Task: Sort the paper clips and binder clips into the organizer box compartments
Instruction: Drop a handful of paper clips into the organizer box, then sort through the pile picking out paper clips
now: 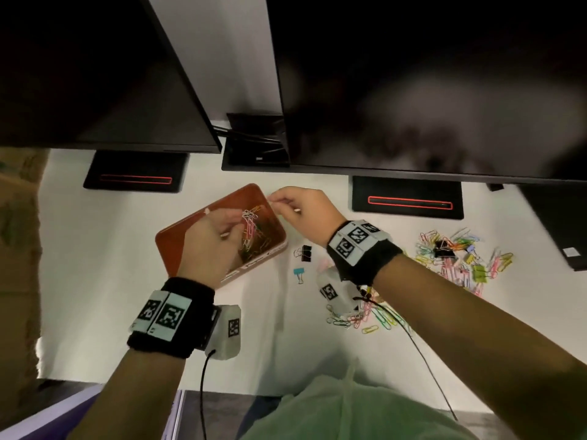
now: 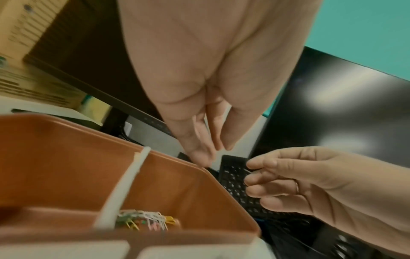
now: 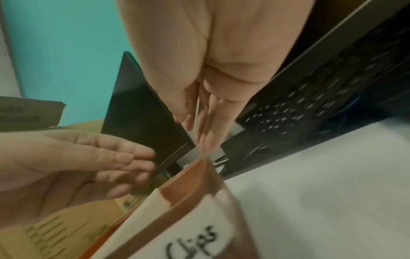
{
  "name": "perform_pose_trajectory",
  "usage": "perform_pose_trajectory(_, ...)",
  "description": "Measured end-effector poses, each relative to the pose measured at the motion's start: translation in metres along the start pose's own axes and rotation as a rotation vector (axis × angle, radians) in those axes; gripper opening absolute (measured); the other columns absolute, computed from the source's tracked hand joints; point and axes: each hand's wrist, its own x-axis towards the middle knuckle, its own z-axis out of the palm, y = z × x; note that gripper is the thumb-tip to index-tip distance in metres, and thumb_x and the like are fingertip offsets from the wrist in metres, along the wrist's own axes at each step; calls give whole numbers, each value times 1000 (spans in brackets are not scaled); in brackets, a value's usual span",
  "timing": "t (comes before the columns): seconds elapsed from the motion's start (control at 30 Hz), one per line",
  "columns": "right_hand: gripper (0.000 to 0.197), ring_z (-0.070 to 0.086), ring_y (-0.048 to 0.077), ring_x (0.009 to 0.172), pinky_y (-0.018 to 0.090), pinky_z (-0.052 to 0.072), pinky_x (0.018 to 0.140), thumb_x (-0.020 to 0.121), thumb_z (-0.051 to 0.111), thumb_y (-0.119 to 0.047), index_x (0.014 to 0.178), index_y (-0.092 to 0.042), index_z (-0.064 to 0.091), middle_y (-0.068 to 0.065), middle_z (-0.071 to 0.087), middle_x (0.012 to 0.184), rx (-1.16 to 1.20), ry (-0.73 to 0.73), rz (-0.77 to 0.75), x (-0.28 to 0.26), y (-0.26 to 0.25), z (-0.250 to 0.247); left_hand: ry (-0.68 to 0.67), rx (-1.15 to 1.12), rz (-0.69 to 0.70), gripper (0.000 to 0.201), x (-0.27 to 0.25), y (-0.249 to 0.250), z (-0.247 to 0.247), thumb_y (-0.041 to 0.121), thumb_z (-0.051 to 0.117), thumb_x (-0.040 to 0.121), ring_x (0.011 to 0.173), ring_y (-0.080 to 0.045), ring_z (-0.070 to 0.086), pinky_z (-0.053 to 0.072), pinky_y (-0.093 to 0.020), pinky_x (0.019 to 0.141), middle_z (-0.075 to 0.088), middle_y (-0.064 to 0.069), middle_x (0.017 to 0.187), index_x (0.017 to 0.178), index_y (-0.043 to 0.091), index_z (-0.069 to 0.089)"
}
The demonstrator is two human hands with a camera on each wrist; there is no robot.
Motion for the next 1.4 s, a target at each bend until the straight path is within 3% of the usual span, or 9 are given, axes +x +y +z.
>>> perform_pose_trajectory(0.17, 20, 65, 12, 84, 23, 52, 79, 91, 52, -13, 105, -18, 65, 2, 70, 99, -80, 162, 155, -36, 64, -54, -200, -33, 125, 25, -15, 12, 53, 11, 62, 85, 93, -5, 60, 44, -10, 79, 63, 5, 104, 109, 19, 61)
perform_pose_trajectory(0.3, 25, 59, 16, 91, 25, 47, 84, 89, 55, -14, 112, -18, 63, 4, 65, 109, -309, 126, 324, -63, 114, -86, -370, 77, 193, 38, -21, 22, 109, 11, 61, 85, 102, -10, 57, 51, -27, 89, 50, -2, 122, 121, 20, 53)
perform_pose_trajectory(0.43, 34, 58, 22, 104, 31, 46, 91, 85, 62, -19, 119, -20, 59, 6, 58, 118, -389, 3, 425, -70, 142, -90, -453, 253, 143, 48, -11, 29, 155, 9, 60, 84, 113, -19, 51, 43, -34, 102, 41, -5, 130, 129, 20, 45)
perform_pose_trajectory(0.57, 41, 54, 24, 111, 35, 45, 97, 82, 66, -26, 122, -20, 57, 8, 51, 124, -413, -112, 422, -57, 143, -79, -432, 429, 139, 45, 4, 28, 182, 11, 61, 84, 119, -24, 43, 39, -34, 103, 39, -5, 129, 127, 16, 47)
perform_pose_trajectory(0.77, 25, 56, 26, 107, 38, 48, 93, 84, 62, -17, 109, -14, 61, 9, 60, 116, -417, -163, 404, -35, 142, -60, -361, 378, 117, 26, 20, 20, 194, 11, 65, 82, 79, -20, 57, 45, -25, 81, 49, -9, 113, 107, 8, 58)
perform_pose_trajectory(0.93, 18, 61, 22, 102, 32, 51, 90, 85, 61, -10, 102, -11, 66, 7, 67, 109, -303, -134, 430, -32, 144, -75, -349, 260, 109, 26, 24, 16, 195, -4, 62, 79, 79, -14, 55, 46, -20, 79, 52, -9, 107, 103, 7, 61)
perform_pose_trajectory(1.07, 11, 65, 20, 94, 30, 52, 88, 85, 63, -12, 94, -11, 69, 7, 70, 101, -254, -36, 400, -46, 150, -93, -348, 244, 112, 27, 21, 12, 192, 5, 72, 75, 83, -13, 52, 43, -16, 76, 45, -4, 106, 100, 7, 61)
perform_pose_trajectory(1.2, 13, 60, 23, 94, 28, 48, 86, 84, 65, -18, 95, -14, 68, 8, 56, 111, -372, -59, 412, -58, 157, -92, -362, 374, 124, 28, 23, 9, 192, 19, 73, 76, 82, -15, 51, 46, -25, 80, 46, -2, 99, 99, 7, 61)
perform_pose_trajectory(1.4, 27, 51, 24, 109, 32, 46, 96, 82, 64, -9, 108, -14, 62, 6, 51, 120, -440, -168, 348, -62, 151, -75, -441, 447, 167, 2, 19, 12, 196, 7, 63, 82, 81, -22, 57, 50, -32, 78, 56, -8, 91, 81, 8, 65)
